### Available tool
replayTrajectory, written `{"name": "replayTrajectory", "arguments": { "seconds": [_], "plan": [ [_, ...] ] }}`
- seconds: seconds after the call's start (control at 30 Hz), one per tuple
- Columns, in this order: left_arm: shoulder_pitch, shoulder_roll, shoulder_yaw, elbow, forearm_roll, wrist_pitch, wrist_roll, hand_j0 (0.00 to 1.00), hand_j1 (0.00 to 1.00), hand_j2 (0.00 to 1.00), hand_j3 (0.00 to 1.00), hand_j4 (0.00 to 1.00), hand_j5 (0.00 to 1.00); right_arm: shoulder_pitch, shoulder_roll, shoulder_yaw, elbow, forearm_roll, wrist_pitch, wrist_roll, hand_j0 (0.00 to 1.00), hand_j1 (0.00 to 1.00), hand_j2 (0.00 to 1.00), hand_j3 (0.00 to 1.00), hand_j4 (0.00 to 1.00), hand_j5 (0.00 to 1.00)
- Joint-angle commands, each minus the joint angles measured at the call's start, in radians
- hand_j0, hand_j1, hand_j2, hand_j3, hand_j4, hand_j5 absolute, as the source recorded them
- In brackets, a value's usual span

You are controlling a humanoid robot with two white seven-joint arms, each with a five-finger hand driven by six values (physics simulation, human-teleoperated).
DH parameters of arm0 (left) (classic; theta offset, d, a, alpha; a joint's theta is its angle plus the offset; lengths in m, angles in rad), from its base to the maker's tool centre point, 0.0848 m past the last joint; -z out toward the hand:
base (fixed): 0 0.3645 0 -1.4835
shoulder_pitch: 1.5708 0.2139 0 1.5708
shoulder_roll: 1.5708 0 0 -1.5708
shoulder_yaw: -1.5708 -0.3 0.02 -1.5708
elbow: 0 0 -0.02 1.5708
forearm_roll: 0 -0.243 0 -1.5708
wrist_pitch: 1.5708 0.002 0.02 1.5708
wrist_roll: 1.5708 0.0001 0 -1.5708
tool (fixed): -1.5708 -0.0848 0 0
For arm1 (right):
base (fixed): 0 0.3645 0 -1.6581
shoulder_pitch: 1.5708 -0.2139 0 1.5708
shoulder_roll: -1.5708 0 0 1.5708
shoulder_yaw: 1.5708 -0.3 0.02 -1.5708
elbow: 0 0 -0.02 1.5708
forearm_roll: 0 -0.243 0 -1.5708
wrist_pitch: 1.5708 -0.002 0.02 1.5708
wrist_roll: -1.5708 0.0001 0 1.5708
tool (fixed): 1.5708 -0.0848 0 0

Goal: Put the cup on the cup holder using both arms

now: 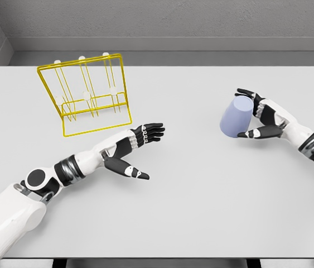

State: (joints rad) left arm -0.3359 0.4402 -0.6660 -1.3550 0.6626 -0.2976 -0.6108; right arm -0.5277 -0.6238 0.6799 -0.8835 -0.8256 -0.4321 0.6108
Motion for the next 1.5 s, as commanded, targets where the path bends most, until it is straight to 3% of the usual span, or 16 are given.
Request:
{"name": "replayTrajectory", "arguments": {
  "seconds": [0.0, 0.33, 0.57, 0.77, 0.83, 1.47],
  "plan": [
    [0.000, 0.000, 0.000, -0.001, 0.008, 0.000, 0.000, 1.00, 1.00, 1.00, 1.00, 1.00, 1.00, 0.000, 0.001, 0.001, -0.002, -0.006, 0.003, 0.000, 1.00, 1.00, 1.00, 1.00, 1.00, 1.00],
    [0.000, 0.000, 0.000, -0.003, 0.008, -0.003, 0.000, 1.00, 1.00, 1.00, 1.00, 1.00, 1.00, 0.002, 0.021, 0.006, 0.002, -0.004, 0.003, 0.000, 1.00, 1.00, 1.00, 1.00, 1.00, 1.00],
    [0.000, 0.000, 0.000, -0.001, 0.008, -0.003, 0.000, 1.00, 1.00, 1.00, 1.00, 1.00, 1.00, 0.000, 0.033, 0.007, 0.006, -0.004, 0.007, 0.000, 0.94, 0.94, 0.94, 0.94, 0.94, 0.94],
    [0.000, 0.000, 0.000, -0.003, 0.008, -0.003, 0.000, 1.00, 1.00, 1.00, 1.00, 1.00, 1.00, 0.000, 0.033, 0.004, 0.009, -0.006, 0.009, 0.000, 0.69, 0.69, 0.69, 0.69, 0.69, 0.69],
    [0.000, 0.000, 0.000, -0.003, 0.008, -0.003, 0.000, 1.00, 1.00, 1.00, 1.00, 1.00, 1.00, 0.000, 0.033, 0.004, 0.011, -0.006, 0.009, 0.000, 0.66, 0.66, 0.66, 0.66, 0.66, 0.66],
    [-0.003, 0.005, 0.000, 0.000, 0.006, -0.003, 0.000, 1.00, 1.00, 1.00, 1.00, 1.00, 1.00, -0.032, 0.021, -0.003, -0.041, -0.006, -0.002, 0.000, 0.64, 0.64, 0.64, 0.64, 0.64, 0.64]
  ]
}}
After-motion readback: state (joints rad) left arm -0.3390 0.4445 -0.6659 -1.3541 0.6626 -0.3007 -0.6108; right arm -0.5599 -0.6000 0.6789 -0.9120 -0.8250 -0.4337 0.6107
